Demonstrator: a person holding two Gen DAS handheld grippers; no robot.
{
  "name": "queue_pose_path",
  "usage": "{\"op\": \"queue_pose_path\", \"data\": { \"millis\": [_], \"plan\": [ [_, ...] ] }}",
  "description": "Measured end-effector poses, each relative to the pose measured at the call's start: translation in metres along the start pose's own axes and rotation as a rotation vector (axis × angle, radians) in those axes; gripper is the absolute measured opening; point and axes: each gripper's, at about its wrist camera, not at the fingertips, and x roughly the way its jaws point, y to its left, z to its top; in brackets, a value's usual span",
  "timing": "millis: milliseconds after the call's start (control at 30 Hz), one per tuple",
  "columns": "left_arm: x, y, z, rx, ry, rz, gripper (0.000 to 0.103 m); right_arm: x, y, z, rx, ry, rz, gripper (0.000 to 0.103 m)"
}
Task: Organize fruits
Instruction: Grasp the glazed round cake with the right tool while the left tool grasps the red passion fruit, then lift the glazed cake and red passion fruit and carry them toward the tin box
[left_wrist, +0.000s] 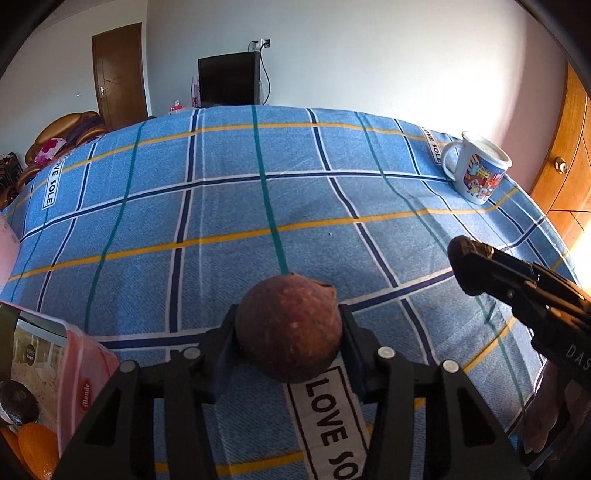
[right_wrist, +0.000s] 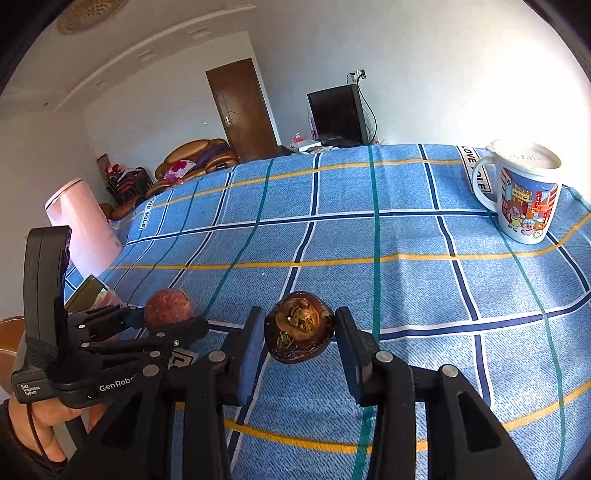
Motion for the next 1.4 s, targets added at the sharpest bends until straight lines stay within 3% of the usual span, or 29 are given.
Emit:
{"op": "queue_pose_path", "data": {
  "millis": [500,1400],
  "plan": [
    [-0.042,-0.004,-0.011,0.005,-0.19,0.041,0.052,-0.026,0.019,-0.003,-0.098,-0.141,-0.014,0.041],
    [-0.083,-0.003,-0.031,0.019,-0.367,0.069,0.052,-0.056,0.039,-0.015,-0.197,-0.313,-0.065,0.041]
  ]
}}
